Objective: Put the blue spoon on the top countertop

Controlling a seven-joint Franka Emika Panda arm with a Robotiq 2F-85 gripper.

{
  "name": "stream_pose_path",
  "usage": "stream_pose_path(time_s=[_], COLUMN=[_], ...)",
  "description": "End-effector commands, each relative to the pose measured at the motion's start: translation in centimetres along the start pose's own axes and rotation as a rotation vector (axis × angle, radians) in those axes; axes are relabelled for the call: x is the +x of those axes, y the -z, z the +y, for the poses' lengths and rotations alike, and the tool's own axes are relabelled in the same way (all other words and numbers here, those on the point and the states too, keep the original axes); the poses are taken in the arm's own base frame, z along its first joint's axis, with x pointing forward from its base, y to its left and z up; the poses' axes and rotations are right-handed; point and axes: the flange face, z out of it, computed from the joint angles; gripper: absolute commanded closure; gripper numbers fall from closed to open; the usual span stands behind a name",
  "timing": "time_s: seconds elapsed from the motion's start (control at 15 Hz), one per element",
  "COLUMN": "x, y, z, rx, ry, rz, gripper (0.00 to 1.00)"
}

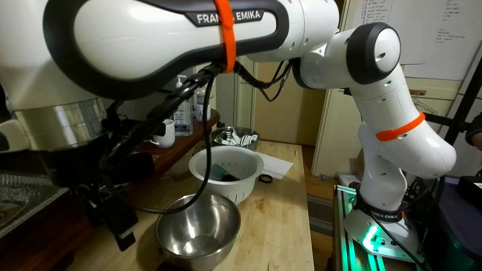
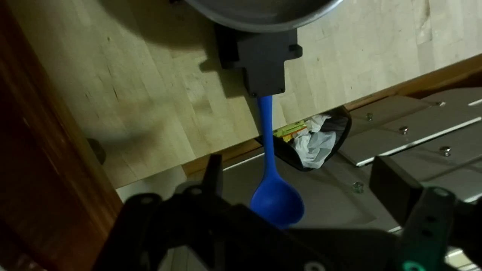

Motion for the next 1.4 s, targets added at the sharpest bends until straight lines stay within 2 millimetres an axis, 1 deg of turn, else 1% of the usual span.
stream_pose_path(time_s=[0.0, 0.07, 0.13, 0.27, 0.47, 0.67, 0.73, 0.87, 0.93, 1.0, 1.13, 1.33], x=[2.7, 3.5, 1.8, 2.4, 2.0, 3.2, 3.8, 4.5, 4.6, 4.8, 4.9, 4.3], y=[-1.4, -1.6, -1.4, -1.8, -1.5, -3.5, -4.4, -6.4, -7.3, -8.6, -10.7, -12.8], z=[-0.3, -1.0, -0.3, -0.7, -0.2, -1.7, -2.4, -4.4, -4.9, -5.1, -5.5, -5.3], rx=[0.051, 0.052, 0.047, 0.052, 0.05, 0.063, 0.073, 0.105, 0.111, 0.123, 0.126, 0.118], ry=[0.168, 0.162, 0.118, 0.125, 0.116, 0.206, 0.233, 0.25, 0.25, 0.22, 0.181, 0.079], rz=[-0.069, -0.082, -0.048, -0.051, -0.048, -0.08, -0.08, -0.135, -0.15, -0.165, -0.214, -0.267], gripper=[0.0, 0.0, 0.0, 0.0, 0.0, 0.0, 0.0, 0.0, 0.0, 0.0, 0.0, 0.0])
